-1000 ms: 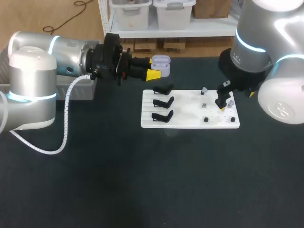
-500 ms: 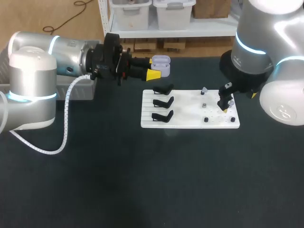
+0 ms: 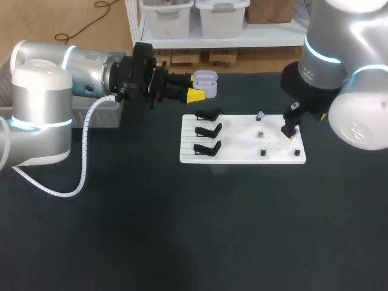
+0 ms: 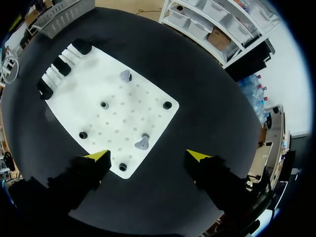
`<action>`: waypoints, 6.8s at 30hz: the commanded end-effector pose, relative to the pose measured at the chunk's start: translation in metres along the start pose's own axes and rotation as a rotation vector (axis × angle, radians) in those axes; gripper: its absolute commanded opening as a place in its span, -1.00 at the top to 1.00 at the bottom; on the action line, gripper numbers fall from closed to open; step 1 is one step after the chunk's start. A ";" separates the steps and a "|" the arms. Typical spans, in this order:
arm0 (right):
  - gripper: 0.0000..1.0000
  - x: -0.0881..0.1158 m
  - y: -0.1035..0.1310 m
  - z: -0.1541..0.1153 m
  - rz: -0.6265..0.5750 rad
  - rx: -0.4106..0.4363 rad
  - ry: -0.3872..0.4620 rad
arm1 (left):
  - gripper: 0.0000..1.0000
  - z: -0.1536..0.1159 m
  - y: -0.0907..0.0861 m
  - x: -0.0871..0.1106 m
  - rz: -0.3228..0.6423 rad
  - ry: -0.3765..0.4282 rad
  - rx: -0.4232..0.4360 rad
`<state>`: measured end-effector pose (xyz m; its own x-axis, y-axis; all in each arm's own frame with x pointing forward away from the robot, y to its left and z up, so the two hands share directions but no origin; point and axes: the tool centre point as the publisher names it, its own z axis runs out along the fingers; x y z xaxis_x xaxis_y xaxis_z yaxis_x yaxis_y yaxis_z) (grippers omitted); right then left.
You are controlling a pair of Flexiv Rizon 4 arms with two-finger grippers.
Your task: Pick up each earbud case from the left stands, insert the matching earbuds, close the lid, and place the case in the box.
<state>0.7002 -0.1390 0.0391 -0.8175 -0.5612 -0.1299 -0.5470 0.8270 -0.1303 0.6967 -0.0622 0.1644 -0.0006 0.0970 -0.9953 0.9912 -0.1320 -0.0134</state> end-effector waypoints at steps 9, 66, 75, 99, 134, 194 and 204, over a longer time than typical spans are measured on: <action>0.02 -0.004 0.008 0.008 0.009 -0.005 0.040 | 1.00 0.000 0.000 0.001 0.002 -0.002 -0.002; 1.00 -0.005 0.000 -0.011 0.125 0.077 0.030 | 1.00 0.000 0.000 0.001 0.002 -0.002 -0.002; 1.00 -0.012 0.008 -0.057 0.301 0.021 0.083 | 1.00 0.000 0.000 0.001 0.002 -0.002 -0.002; 1.00 -0.031 0.028 -0.091 0.429 0.084 0.068 | 1.00 0.000 0.000 0.001 0.002 -0.002 -0.002; 1.00 -0.032 0.066 -0.137 0.697 0.014 0.204 | 1.00 0.029 -0.029 0.011 0.047 -0.034 0.046; 1.00 -0.062 0.148 -0.179 0.883 0.023 0.306 | 1.00 0.054 -0.032 0.024 0.033 -0.032 0.021; 1.00 -0.065 0.150 -0.171 0.892 0.019 0.329 | 1.00 0.055 -0.031 0.026 0.032 -0.028 0.032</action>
<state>0.6385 0.0265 0.1945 -0.9446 0.3161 0.0888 0.3037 0.9439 -0.1294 0.6557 -0.1097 0.1348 0.0269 0.0646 -0.9976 0.9869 -0.1607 0.0162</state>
